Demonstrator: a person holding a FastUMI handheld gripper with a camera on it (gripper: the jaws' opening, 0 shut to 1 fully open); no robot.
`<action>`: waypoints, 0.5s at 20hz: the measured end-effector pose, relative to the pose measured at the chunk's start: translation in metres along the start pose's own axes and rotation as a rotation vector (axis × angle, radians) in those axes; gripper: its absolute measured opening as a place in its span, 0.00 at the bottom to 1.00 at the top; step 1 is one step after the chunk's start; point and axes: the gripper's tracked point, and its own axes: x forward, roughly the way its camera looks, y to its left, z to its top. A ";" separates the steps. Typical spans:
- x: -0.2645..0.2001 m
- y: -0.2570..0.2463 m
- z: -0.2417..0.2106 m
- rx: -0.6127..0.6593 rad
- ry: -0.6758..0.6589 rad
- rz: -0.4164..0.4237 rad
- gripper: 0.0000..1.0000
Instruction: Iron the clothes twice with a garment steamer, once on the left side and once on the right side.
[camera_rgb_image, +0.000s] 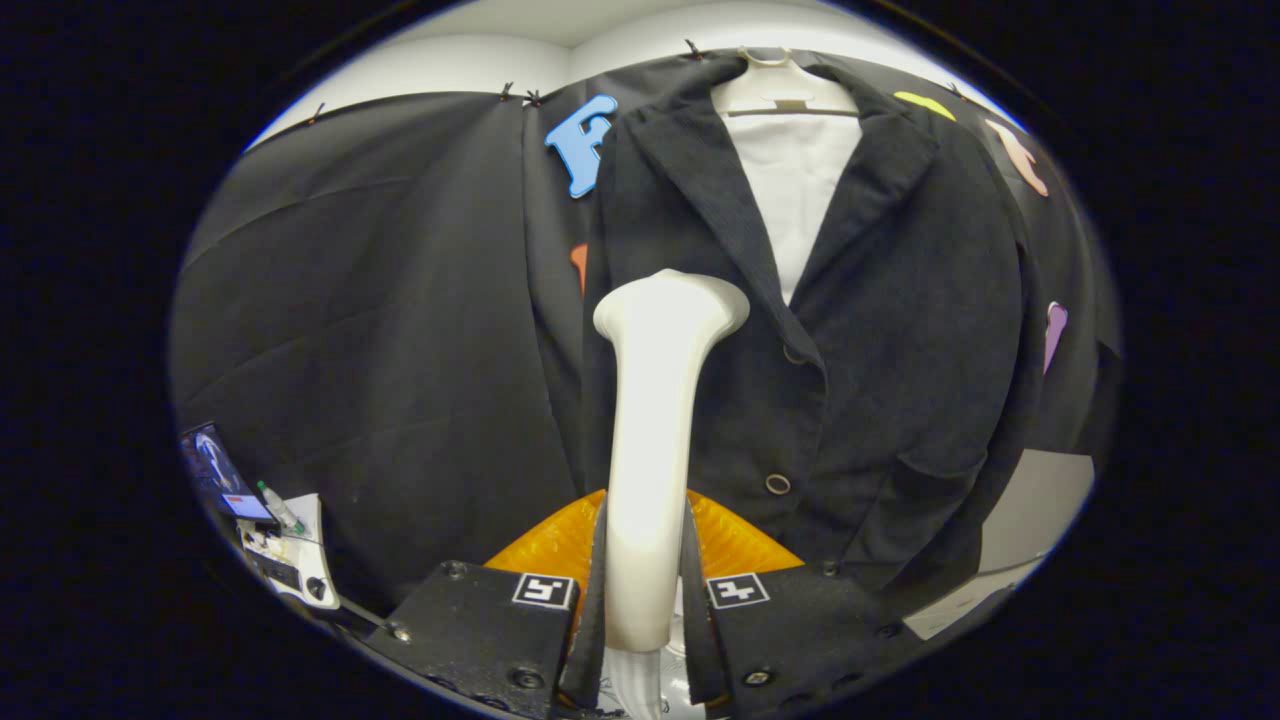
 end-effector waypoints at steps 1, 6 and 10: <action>0.000 -0.003 -0.006 0.003 0.007 -0.004 0.35; -0.002 -0.012 -0.027 0.005 0.038 -0.014 0.35; -0.004 -0.018 -0.043 0.009 0.059 -0.022 0.35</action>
